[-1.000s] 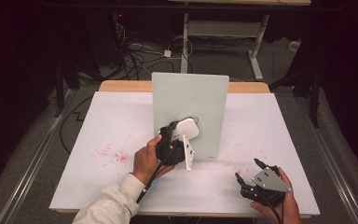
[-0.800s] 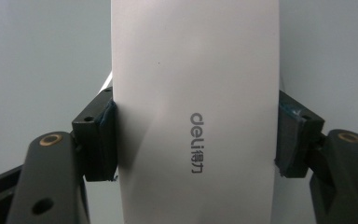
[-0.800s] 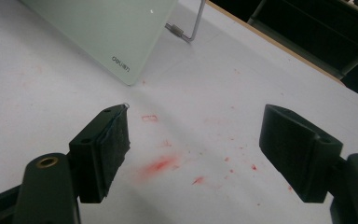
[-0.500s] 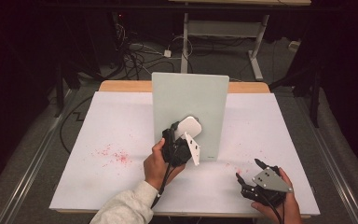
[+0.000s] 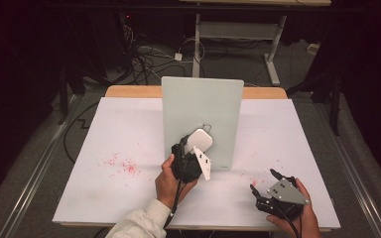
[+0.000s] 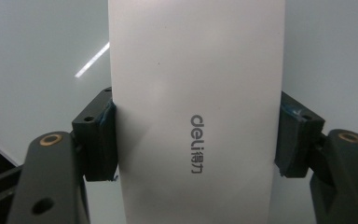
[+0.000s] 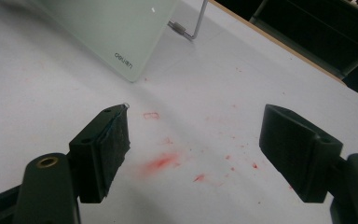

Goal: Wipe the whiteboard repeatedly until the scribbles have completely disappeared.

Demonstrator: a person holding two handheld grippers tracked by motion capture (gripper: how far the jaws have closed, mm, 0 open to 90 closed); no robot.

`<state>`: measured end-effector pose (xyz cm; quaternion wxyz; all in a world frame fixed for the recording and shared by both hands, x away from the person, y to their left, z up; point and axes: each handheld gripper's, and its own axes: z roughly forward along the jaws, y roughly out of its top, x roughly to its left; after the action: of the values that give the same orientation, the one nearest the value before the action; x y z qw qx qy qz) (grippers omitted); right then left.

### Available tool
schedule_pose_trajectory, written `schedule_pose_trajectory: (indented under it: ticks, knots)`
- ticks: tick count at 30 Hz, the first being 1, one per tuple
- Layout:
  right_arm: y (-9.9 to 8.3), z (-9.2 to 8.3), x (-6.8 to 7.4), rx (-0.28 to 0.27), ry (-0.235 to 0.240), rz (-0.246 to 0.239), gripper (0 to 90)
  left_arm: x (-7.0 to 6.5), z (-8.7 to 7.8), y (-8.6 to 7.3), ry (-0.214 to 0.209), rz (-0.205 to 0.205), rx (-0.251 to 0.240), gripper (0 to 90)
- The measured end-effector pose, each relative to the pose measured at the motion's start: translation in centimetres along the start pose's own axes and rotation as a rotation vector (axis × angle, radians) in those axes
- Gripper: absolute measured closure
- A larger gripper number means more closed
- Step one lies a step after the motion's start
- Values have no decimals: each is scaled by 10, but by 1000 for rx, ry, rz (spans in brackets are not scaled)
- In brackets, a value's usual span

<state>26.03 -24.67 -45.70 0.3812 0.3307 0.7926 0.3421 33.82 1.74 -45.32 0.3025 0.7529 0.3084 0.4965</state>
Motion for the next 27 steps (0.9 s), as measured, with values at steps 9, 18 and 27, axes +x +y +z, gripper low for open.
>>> schedule_pose_trajectory:
  ticks: [9, 18, 27]
  knots:
    - [0, 1, 1, 5, 4, -5, 245, 9, 2, 11, 3, -57, -16, 288]
    - [0, 0, 0, 4, 3, -11, 245, -6, 1, -2, 1, -19, 10, 288]
    - [0, 1, 3, 11, 8, 0, 245, 11, 7, 13, 3, -41, 25, 287]
